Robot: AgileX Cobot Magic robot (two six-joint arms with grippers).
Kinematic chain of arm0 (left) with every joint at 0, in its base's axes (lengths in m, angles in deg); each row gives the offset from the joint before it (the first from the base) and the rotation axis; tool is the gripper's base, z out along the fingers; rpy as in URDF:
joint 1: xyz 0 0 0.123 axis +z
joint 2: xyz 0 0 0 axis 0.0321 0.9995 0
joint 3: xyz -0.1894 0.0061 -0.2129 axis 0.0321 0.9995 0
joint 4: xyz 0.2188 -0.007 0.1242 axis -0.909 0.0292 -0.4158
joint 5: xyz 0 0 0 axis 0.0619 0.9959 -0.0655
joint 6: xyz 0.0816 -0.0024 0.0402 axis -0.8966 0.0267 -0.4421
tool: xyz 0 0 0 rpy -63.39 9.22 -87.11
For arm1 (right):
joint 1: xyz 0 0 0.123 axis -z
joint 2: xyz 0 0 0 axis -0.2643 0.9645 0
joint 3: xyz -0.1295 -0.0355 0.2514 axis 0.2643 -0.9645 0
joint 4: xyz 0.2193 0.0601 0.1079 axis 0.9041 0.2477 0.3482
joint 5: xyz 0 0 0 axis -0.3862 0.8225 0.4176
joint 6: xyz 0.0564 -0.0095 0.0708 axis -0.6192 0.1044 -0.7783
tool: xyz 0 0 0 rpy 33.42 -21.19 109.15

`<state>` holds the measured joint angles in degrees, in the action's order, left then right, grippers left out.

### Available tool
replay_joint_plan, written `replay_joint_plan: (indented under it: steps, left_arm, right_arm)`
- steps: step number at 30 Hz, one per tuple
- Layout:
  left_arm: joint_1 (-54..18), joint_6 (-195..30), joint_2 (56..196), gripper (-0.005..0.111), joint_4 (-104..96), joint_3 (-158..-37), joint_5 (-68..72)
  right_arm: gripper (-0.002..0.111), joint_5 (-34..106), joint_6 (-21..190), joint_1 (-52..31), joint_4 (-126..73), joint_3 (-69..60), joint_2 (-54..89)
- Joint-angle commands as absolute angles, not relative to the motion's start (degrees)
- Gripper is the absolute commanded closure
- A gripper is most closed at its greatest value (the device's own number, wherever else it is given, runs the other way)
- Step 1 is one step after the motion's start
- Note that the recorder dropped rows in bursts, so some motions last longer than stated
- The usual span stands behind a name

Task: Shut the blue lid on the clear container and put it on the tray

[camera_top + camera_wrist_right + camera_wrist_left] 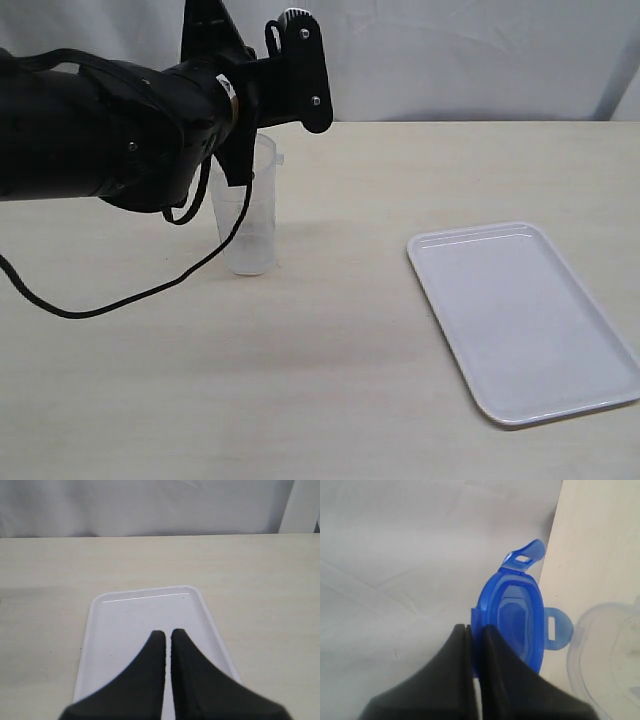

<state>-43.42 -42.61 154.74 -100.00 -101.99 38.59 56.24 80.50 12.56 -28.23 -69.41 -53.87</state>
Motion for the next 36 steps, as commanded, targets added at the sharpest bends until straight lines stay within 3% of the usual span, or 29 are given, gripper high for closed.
replay_joint_plan:
  steps: [1, 13, 22, 36]
  left_arm:
    - [-43.58, -42.74, 154.26, 0.107, -100.65, -101.84, 40.40]
    - [-43.47, -36.04, 153.91, 0.107, -104.07, -101.84, 41.81]
    - [-38.89, -32.38, 153.91, 0.107, -104.07, -101.84, 38.72]
    - [-40.24, -34.90, 153.91, 0.107, -104.07, -101.84, 35.27]
  right_arm:
    - [0.104, 56.14, 80.46, 12.52, -28.21, -69.48, -54.10]
    - [0.104, 56.14, 80.46, 12.52, -28.21, -69.48, -54.10]
    - [0.104, 56.14, 80.46, 12.52, -28.21, -69.48, -54.10]
    - [0.104, 56.14, 80.46, 12.52, -28.21, -69.48, -54.10]
